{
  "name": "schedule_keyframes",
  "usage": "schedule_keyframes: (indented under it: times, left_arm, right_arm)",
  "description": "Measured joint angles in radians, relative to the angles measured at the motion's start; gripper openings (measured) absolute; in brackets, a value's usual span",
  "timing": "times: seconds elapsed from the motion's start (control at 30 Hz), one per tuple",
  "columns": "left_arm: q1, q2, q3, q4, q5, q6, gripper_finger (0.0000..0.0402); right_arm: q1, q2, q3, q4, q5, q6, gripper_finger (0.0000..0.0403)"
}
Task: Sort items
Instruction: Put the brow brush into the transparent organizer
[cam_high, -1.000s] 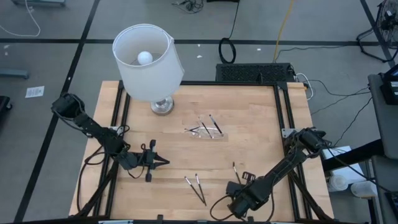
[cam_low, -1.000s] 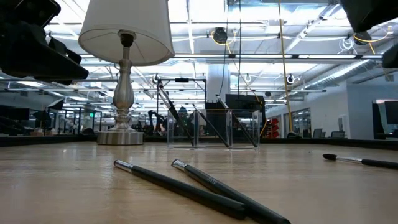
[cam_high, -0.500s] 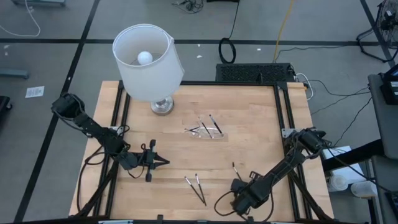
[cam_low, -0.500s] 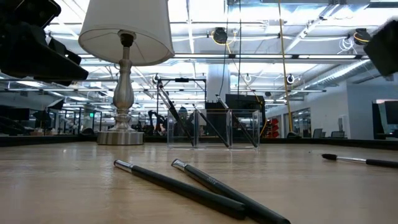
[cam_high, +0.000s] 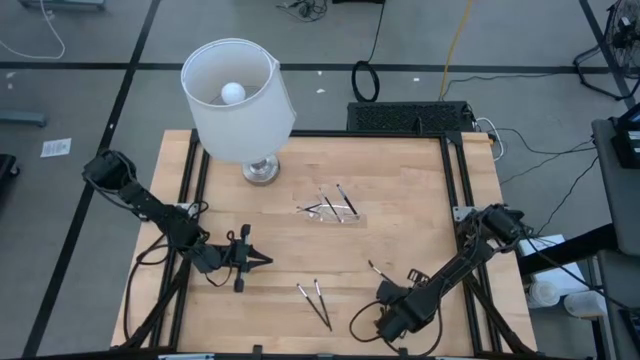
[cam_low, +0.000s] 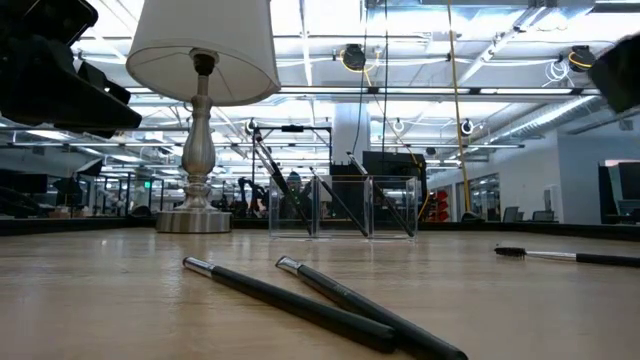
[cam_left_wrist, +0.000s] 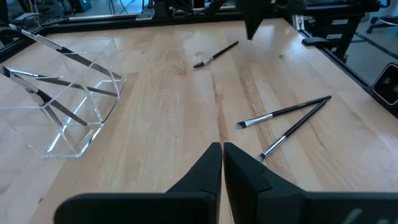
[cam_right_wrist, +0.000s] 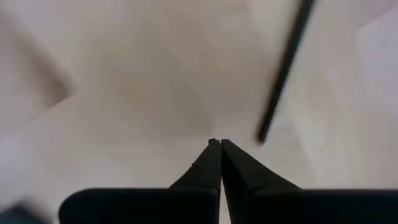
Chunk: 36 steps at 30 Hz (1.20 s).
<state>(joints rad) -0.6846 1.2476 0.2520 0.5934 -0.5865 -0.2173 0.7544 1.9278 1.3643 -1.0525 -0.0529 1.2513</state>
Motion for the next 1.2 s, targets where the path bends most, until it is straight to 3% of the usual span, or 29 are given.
schedule_keyframes:
  times: [0.1, 0.17, 0.23, 0.37, 0.43, 0.57, 0.7, 0.93, 1.07, 1.2]
  left_arm:
    - [0.0, 0.0, 0.0, 0.0, 0.0, 0.0, 0.0026]
    - [0.0, 0.0, 0.0, 0.0, 0.0, 0.0, 0.0026]
    - [0.0, 0.0, 0.0, 0.0, 0.0, 0.001, 0.0026]
    - [0.0, 0.0, 0.0, 0.001, 0.0, 0.005, 0.0026]
    - [0.0, 0.0, 0.0, 0.001, 0.0, 0.005, 0.0026]
    - [0.0, 0.0, 0.0, 0.001, 0.0, 0.005, 0.0026]
    - [0.0, 0.0, 0.0, 0.001, 0.0, 0.005, 0.0026]
    - [0.0, 0.0, 0.0, 0.0, 0.0, 0.004, 0.0026]
    - [0.0, 0.0, 0.0, 0.0, 0.0, 0.004, 0.0026]
    - [0.0, 0.0, 0.0, 0.0, 0.0, 0.004, 0.0026]
  right_arm:
    - [-0.002, -0.055, 0.0, 0.045, -0.054, 0.007, 0.0]
    - [-0.001, -0.106, 0.001, 0.044, -0.034, 0.038, 0.0]
    - [-0.001, -0.157, 0.001, 0.035, 0.059, 0.044, 0.0]
    - [-0.021, -0.235, 0.002, 0.048, 0.347, 0.042, 0.0]
    - [-0.051, -0.252, 0.002, 0.048, 0.388, 0.022, 0.0002]
    - [-0.135, -0.238, 0.001, 0.045, 0.315, -0.02, 0.0031]
    - [-0.215, -0.189, -0.013, 0.084, 0.187, -0.09, 0.0094]
    - [-0.278, -0.139, -0.081, 0.087, 0.121, -0.102, 0.0203]
    - [-0.293, -0.142, -0.149, 0.123, 0.092, -0.07, 0.0233]
    - [-0.293, -0.141, -0.217, 0.178, 0.074, -0.067, 0.0239]
